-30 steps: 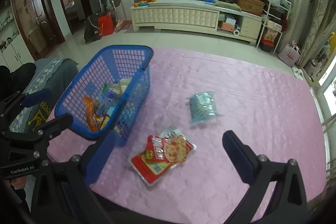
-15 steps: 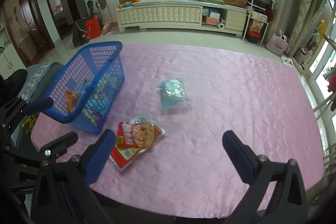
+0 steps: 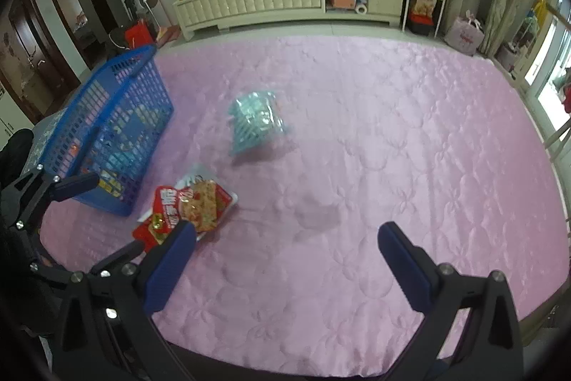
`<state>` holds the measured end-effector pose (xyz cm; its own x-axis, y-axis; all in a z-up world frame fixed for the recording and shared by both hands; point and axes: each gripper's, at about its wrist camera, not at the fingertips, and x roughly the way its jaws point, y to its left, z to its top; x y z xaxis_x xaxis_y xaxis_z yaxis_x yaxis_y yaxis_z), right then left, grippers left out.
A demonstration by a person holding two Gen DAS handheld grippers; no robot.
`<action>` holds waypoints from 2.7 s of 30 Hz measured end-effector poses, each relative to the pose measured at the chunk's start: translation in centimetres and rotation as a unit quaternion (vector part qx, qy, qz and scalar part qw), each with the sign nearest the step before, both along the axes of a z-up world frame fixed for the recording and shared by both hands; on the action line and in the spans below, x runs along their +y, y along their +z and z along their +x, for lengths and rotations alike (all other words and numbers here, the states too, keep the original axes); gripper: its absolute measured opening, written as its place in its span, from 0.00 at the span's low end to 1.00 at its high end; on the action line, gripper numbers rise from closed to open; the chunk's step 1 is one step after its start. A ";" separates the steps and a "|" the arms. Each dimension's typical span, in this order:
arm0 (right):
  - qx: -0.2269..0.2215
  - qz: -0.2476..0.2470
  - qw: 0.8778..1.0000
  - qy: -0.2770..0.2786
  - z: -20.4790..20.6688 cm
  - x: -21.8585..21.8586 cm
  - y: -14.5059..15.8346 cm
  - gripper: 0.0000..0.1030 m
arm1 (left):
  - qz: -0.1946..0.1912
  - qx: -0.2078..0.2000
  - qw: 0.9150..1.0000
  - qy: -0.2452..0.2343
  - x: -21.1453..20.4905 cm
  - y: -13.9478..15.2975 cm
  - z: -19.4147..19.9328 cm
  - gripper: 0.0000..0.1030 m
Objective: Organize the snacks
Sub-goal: 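Move the left tool back down onto the remaining red snack packs, then close the left tool on the red konjac packs and lift them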
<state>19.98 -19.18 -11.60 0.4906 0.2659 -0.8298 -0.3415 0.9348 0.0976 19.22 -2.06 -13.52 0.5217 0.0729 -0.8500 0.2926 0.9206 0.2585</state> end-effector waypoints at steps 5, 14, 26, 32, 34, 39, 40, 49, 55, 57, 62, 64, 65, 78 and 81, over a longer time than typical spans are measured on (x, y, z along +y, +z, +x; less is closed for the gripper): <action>0.018 -0.002 1.000 -0.008 1.1 -0.5 -1.9 1.00 | 0.047 0.006 0.999 -0.025 -0.8 -2.5 1.3 0.75; 0.040 0.006 0.999 -0.020 2.6 -0.9 -3.8 1.00 | 0.072 0.046 0.995 -0.054 -1.6 -5.8 3.6 0.76; 0.057 0.007 0.998 -0.028 3.8 -1.7 -5.1 1.00 | 0.013 0.104 0.992 -0.063 -0.4 -7.7 6.2 0.82; 0.060 0.004 0.997 -0.037 4.1 -2.4 -5.5 1.00 | -0.094 0.132 0.986 -0.040 1.0 -8.5 7.3 0.83; 0.063 0.002 0.997 -0.042 4.2 -2.7 -5.9 1.00 | -0.094 0.128 0.987 -0.038 0.9 -8.4 7.2 0.80; 0.071 0.002 0.997 -0.044 4.4 -2.8 -6.4 1.00 | -0.067 0.111 0.990 -0.049 -0.2 -7.9 6.4 0.73; 0.071 0.001 0.997 -0.042 4.3 -2.7 -6.5 1.00 | -0.060 0.106 0.991 -0.050 -0.5 -7.9 6.3 0.72; 0.074 0.000 0.996 -0.044 4.1 -2.7 -6.7 1.00 | -0.112 0.101 0.988 -0.023 -0.3 -6.8 6.5 0.63; 0.078 -0.002 0.996 -0.048 4.1 -3.1 -6.9 1.00 | -0.115 0.096 0.988 -0.024 -0.8 -6.4 6.9 0.61; 0.078 -0.001 0.996 -0.046 4.0 -3.0 -6.9 1.00 | -0.119 0.095 0.988 -0.024 -0.9 -6.2 7.0 0.58; 0.077 0.001 0.996 -0.044 4.2 -2.7 -6.8 1.00 | -0.148 0.095 0.984 -0.011 -0.6 -5.5 7.2 0.52; 0.077 0.001 0.996 -0.043 4.2 -2.6 -6.8 1.00 | -0.142 0.091 0.986 -0.010 -0.5 -5.5 6.9 0.47; 0.076 0.000 0.996 -0.043 4.1 -2.5 -6.8 1.00 | -0.143 0.089 0.986 -0.007 -0.3 -5.5 6.8 0.45; 0.053 -0.016 0.998 -0.032 5.8 -2.0 -5.3 1.00 | -0.157 0.060 0.985 0.042 2.2 -4.5 6.4 0.05; 0.043 -0.016 0.999 -0.027 6.5 -1.8 -4.5 1.00 | -0.167 0.052 0.983 0.046 2.6 -4.1 6.1 0.03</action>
